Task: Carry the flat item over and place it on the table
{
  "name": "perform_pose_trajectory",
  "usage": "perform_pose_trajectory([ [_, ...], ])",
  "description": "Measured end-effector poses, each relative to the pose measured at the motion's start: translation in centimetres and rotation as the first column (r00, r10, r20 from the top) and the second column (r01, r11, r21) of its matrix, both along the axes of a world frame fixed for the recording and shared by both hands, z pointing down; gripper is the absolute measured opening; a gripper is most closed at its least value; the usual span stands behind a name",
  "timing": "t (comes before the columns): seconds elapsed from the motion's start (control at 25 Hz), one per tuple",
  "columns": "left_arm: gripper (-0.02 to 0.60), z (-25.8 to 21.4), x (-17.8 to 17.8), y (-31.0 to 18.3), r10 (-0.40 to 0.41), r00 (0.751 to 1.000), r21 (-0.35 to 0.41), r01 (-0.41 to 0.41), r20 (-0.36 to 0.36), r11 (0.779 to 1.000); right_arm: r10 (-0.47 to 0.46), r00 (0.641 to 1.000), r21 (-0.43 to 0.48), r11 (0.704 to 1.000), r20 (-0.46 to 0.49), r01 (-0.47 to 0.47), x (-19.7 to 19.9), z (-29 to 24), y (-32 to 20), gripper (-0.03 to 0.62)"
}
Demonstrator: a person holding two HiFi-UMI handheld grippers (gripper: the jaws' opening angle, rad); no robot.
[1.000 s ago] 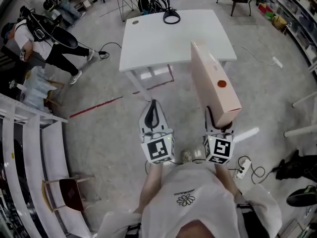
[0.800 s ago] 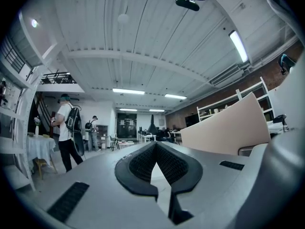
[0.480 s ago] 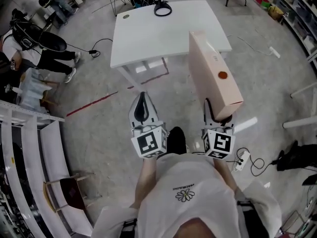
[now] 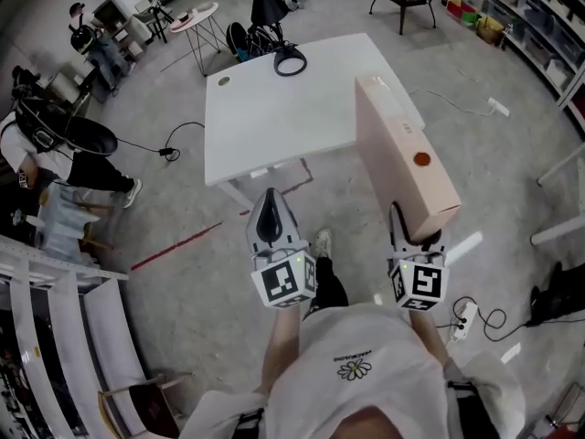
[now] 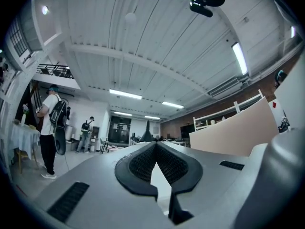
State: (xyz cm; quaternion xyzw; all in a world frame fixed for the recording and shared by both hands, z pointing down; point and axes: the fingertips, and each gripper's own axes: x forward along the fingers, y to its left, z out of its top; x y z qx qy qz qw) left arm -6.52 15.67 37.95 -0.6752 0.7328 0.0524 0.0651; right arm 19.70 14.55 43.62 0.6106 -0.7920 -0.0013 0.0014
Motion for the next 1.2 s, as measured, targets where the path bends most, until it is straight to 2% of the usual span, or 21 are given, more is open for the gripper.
perform_pose_trajectory([
  [0.2, 0.015, -0.7, -2.5, -5.7, 0.017, 0.999, 0.011, -0.016, -0.044, 1.000, 0.035, 0.999, -0.019, 0.999, 0.013, -0.034, -1.1, -0.4, -5.1, 0.293],
  [0.36, 0.015, -1.9, -4.3, -10.8, 0.048, 0.999, 0.037, -0.047, -0.023, 0.998, 0.045, 0.998, -0.019, 0.999, 0.040, -0.044, -3.3, -1.4, -10.0, 0.293],
  [0.6, 0.015, -3.2, -8.4, -19.5, 0.071, 0.997, 0.043, -0.071, 0.001, 0.997, 0.040, 0.998, -0.008, 0.999, 0.052, -0.040, -8.5, -3.1, -18.2, 0.293],
  [0.84, 0.015, -3.7, -13.9, -29.0, 0.069, 0.997, 0.038, -0.067, -0.030, 0.997, 0.040, 0.997, 0.057, 0.997, 0.070, -0.044, -14.0, -5.3, -28.9, 0.293],
  [1.08, 0.015, -4.9, -15.5, -36.3, 0.110, 0.994, 0.045, -0.110, -0.010, 0.993, 0.043, 0.997, 0.101, 0.994, 0.062, -0.049, -16.7, -7.5, -36.1, 0.293],
  [1.2, 0.015, -4.7, -15.5, -38.4, 0.114, 0.993, 0.035, -0.113, -0.034, 0.993, 0.046, 0.997, 0.099, 0.994, 0.063, -0.052, -17.2, -7.9, -38.3, 0.293],
])
